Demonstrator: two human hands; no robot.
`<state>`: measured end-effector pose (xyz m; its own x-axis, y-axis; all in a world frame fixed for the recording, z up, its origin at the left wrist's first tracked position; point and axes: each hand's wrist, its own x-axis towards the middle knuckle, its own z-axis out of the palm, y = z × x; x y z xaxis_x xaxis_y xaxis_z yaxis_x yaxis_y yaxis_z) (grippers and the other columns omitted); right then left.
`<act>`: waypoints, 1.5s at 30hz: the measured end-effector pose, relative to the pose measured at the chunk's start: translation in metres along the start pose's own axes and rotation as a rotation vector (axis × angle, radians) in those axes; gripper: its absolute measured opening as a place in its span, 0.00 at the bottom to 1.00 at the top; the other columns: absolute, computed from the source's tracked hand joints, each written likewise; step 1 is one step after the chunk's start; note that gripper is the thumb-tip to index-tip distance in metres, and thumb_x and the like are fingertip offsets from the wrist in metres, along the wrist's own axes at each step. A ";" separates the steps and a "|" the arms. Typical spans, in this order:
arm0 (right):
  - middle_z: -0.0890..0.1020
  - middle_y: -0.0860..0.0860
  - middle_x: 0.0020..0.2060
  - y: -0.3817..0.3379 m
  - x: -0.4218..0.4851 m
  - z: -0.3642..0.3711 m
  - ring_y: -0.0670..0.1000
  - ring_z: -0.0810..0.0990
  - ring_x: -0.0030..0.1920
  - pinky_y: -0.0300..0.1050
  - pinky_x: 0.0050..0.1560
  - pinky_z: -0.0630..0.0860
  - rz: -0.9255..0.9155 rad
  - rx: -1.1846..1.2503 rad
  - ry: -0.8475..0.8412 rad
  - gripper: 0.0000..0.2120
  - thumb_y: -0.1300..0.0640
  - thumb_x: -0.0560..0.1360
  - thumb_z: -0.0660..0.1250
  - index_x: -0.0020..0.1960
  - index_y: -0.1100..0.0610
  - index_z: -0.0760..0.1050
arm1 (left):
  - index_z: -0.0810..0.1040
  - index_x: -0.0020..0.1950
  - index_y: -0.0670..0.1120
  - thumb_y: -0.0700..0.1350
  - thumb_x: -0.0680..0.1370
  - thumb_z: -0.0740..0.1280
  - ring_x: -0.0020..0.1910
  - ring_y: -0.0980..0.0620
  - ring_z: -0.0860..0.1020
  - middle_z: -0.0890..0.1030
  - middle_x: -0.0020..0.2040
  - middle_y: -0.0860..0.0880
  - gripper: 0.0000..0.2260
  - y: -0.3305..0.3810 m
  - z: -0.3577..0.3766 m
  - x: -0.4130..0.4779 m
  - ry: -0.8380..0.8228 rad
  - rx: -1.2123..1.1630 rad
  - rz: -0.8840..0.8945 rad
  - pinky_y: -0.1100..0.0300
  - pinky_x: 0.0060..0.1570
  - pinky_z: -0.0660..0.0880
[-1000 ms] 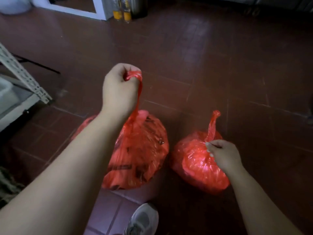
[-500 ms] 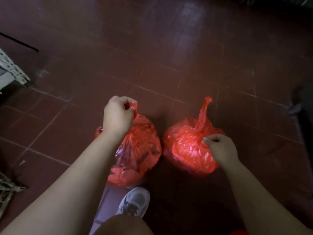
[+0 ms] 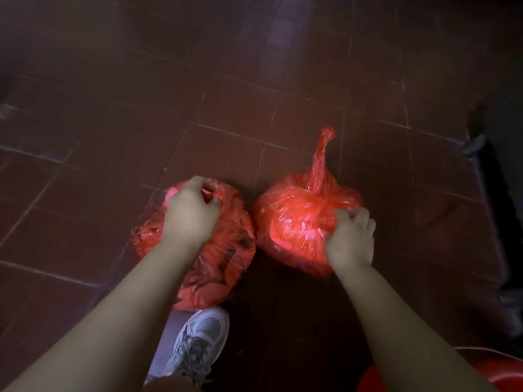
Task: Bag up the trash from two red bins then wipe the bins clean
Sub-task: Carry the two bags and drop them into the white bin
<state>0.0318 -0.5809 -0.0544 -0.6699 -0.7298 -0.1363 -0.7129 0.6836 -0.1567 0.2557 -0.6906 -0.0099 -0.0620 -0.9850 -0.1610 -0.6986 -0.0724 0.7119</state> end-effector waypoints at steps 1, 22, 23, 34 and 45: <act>0.66 0.56 0.63 0.000 0.003 -0.001 0.59 0.65 0.61 0.53 0.59 0.70 -0.005 -0.029 0.015 0.18 0.57 0.75 0.67 0.64 0.55 0.73 | 0.77 0.52 0.48 0.40 0.74 0.65 0.42 0.46 0.78 0.80 0.41 0.48 0.08 0.001 0.000 0.000 -0.022 -0.003 -0.031 0.58 0.44 0.74; 0.79 0.48 0.52 -0.071 -0.027 -0.231 0.49 0.77 0.55 0.44 0.59 0.71 -0.119 0.709 -0.116 0.12 0.62 0.78 0.62 0.60 0.58 0.77 | 0.77 0.49 0.55 0.39 0.76 0.67 0.36 0.52 0.73 0.79 0.39 0.51 0.10 0.138 -0.148 -0.020 -0.244 -0.269 -0.151 0.74 0.26 0.66; 0.79 0.48 0.52 -0.080 -0.033 -0.251 0.50 0.77 0.55 0.43 0.59 0.70 -0.127 0.746 -0.127 0.13 0.60 0.77 0.61 0.60 0.58 0.77 | 0.76 0.51 0.56 0.40 0.76 0.68 0.37 0.51 0.73 0.79 0.40 0.51 0.10 0.150 -0.159 -0.020 -0.252 -0.275 -0.151 0.75 0.26 0.66; 0.81 0.33 0.43 -0.172 -0.060 -0.454 0.33 0.77 0.47 0.27 0.51 0.70 -0.369 0.967 -0.389 0.13 0.63 0.74 0.65 0.48 0.44 0.76 | 0.69 0.65 0.65 0.62 0.68 0.69 0.50 0.43 0.78 0.78 0.52 0.40 0.26 0.271 -0.264 -0.012 -0.467 -0.183 -0.207 0.51 0.54 0.77; 0.79 0.42 0.44 -0.225 -0.016 -0.570 0.37 0.77 0.47 0.31 0.52 0.70 -0.586 0.934 -0.515 0.10 0.70 0.74 0.64 0.50 0.58 0.78 | 0.57 0.75 0.41 0.54 0.79 0.62 0.73 0.38 0.60 0.59 0.74 0.37 0.30 0.383 -0.285 0.049 -0.688 0.029 -0.133 0.67 0.52 0.71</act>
<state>0.0849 -0.7189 0.5405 0.0153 -0.9890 -0.1473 -0.3136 0.1351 -0.9399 0.1889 -0.8115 0.4497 -0.4048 -0.6447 -0.6485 -0.7496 -0.1723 0.6391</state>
